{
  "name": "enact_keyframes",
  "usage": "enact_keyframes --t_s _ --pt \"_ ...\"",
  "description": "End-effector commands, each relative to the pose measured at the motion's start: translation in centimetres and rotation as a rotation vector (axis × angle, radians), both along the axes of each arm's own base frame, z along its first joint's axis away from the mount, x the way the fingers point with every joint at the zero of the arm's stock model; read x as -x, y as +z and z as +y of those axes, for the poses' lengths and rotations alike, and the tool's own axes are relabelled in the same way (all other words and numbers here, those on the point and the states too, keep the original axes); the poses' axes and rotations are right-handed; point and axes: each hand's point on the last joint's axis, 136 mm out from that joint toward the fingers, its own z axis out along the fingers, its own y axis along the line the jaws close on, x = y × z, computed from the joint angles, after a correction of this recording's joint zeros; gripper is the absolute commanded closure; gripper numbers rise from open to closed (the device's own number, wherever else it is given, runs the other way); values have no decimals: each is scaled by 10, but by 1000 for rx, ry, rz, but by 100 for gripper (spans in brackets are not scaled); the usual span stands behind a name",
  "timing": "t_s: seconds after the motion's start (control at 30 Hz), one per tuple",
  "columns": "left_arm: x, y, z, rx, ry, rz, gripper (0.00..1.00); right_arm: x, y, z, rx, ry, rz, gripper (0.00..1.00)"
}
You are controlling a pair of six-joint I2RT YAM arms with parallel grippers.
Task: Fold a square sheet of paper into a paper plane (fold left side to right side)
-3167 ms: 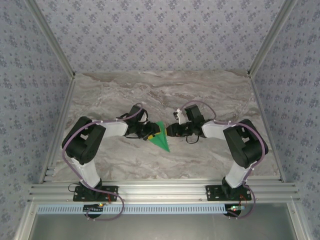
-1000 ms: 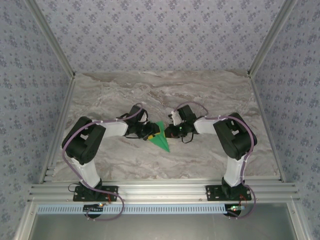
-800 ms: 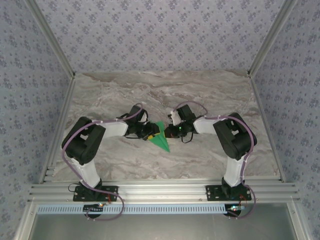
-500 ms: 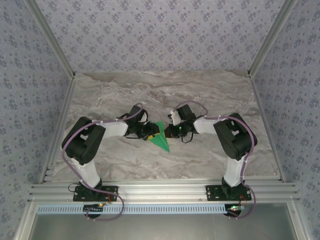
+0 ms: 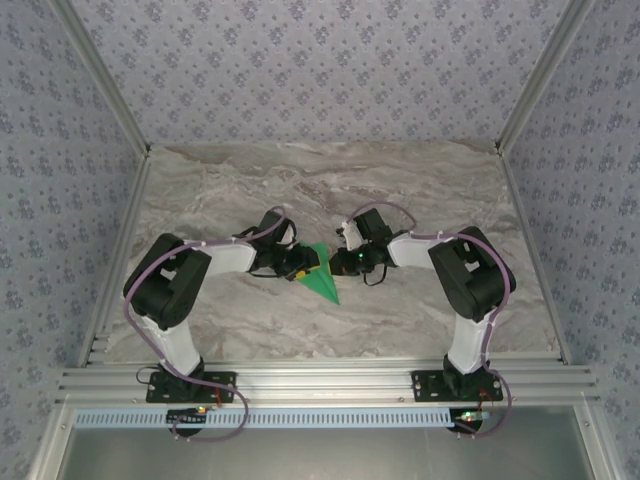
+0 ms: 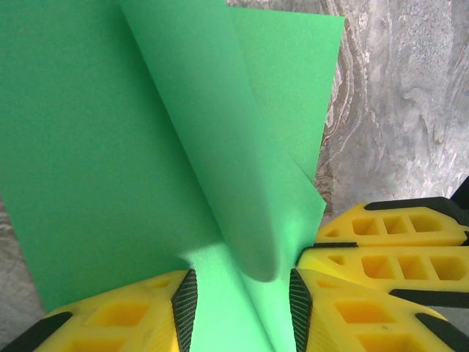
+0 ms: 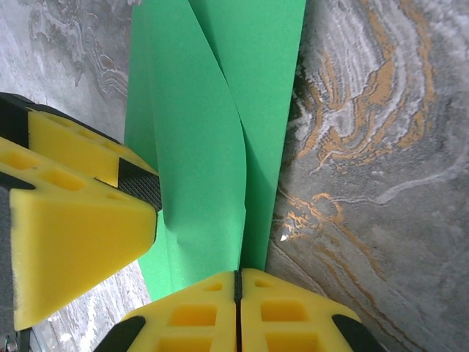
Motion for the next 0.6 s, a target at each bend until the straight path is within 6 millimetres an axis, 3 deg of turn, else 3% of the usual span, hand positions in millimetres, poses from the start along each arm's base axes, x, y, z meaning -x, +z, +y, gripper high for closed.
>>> enact_keyframes --t_s 0.0,0.57 --pt "2 -5 2 -31 0 11 59 -5 5 4 20 13 -22 91" --pt "1 -3 2 -28 -3 5 59 7 -15 -6 86 8 18 91"
